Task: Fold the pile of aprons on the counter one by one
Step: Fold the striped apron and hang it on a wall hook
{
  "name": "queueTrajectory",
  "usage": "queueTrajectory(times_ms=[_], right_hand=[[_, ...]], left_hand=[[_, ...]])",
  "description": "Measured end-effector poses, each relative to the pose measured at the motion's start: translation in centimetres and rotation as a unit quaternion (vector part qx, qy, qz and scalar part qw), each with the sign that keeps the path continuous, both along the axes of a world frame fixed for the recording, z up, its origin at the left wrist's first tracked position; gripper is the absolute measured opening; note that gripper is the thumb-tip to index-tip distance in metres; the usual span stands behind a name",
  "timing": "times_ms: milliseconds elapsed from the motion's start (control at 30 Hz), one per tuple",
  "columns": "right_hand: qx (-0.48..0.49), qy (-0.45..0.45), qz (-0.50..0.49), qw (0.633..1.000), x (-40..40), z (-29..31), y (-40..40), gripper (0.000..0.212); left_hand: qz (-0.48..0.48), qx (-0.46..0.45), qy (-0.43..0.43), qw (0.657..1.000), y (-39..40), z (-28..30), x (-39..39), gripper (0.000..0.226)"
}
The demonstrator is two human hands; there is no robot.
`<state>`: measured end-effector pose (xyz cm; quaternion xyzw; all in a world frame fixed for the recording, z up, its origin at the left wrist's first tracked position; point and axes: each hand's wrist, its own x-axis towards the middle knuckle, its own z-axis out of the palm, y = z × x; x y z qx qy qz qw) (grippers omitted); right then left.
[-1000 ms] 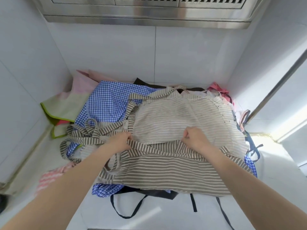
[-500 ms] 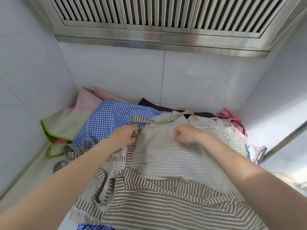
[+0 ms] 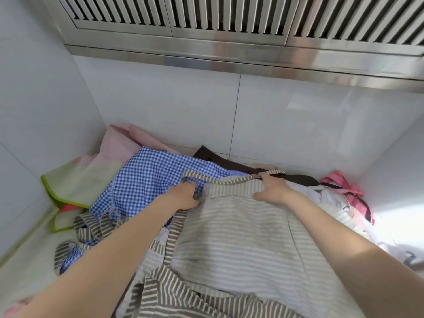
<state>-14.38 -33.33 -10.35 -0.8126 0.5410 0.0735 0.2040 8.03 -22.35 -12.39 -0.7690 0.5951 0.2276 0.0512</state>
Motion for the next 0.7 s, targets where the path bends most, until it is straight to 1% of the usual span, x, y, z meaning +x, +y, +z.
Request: queueTrajectory(times_ms=[67,100,133,200,267,300,367,400,433,467,500,533,567,600,633,667,700], right_hand=[[-0.020,-0.053,-0.014,0.998,0.0,-0.1,-0.2,0.064],[-0.028,-0.074,-0.006,0.997,0.0,0.2,-0.4,0.056],[-0.030,-0.086,0.008,0.996,0.0,0.8,-0.5,0.050],[-0.025,-0.079,0.043,0.996,-0.2,2.6,-0.6,0.044],[-0.028,-0.050,0.070,0.996,-0.4,4.6,-0.4,0.042],[-0.030,-0.036,0.078,0.996,-0.5,5.6,-0.2,0.041],[-0.020,-0.021,0.098,0.995,-0.5,7.2,0.6,0.038],[-0.012,-0.021,0.116,0.993,-0.4,8.0,1.2,0.034],[-0.003,-0.024,0.130,0.991,-0.4,8.9,1.8,0.030],[0.008,-0.027,0.138,0.990,-0.4,9.8,2.3,0.028],[0.024,-0.021,0.135,0.990,-0.5,10.9,2.7,0.030],[0.034,-0.005,0.128,0.991,-0.7,11.8,3.2,0.032],[0.018,0.015,0.116,0.993,-1.0,12.5,3.6,0.032],[-0.042,0.027,0.099,0.994,-1.3,12.8,3.8,0.031],[-0.133,0.028,0.073,0.988,-1.6,12.7,4.2,0.029],[-0.219,0.016,0.043,0.975,-1.9,12.2,4.8,0.029],[-0.269,0.003,0.019,0.963,-1.9,11.7,5.5,0.030]], left_hand=[[-0.003,0.006,-0.028,1.000,0.1,-0.1,0.0,0.033],[-0.011,0.014,-0.048,0.999,0.2,0.1,0.1,0.026],[-0.031,0.029,-0.068,0.997,0.4,0.4,0.3,0.020],[-0.065,0.065,-0.117,0.989,0.9,1.2,0.9,0.002],[-0.053,0.080,-0.164,0.982,1.7,2.3,1.7,0.009],[-0.044,0.080,-0.167,0.982,1.9,2.4,2.2,0.014],[-0.027,0.079,-0.141,0.986,2.5,3.0,2.6,0.033],[-0.027,0.078,-0.137,0.987,2.7,3.2,2.5,0.037],[-0.036,0.076,-0.157,0.984,2.9,3.4,2.3,0.037],[-0.047,0.062,-0.199,0.977,2.9,3.7,2.1,0.036],[-0.052,0.026,-0.248,0.967,2.9,4.2,2.2,0.033],[-0.044,-0.030,-0.293,0.955,3.1,5.0,2.3,0.030],[-0.022,-0.099,-0.324,0.941,3.2,6.3,2.7,0.030],[0.002,-0.168,-0.338,0.926,3.4,7.7,3.1,0.031],[0.018,-0.227,-0.342,0.912,3.7,9.1,3.6,0.032],[0.025,-0.259,-0.344,0.902,4.1,10.2,3.9,0.032],[0.020,-0.257,-0.355,0.899,4.4,10.9,3.9,0.031]])
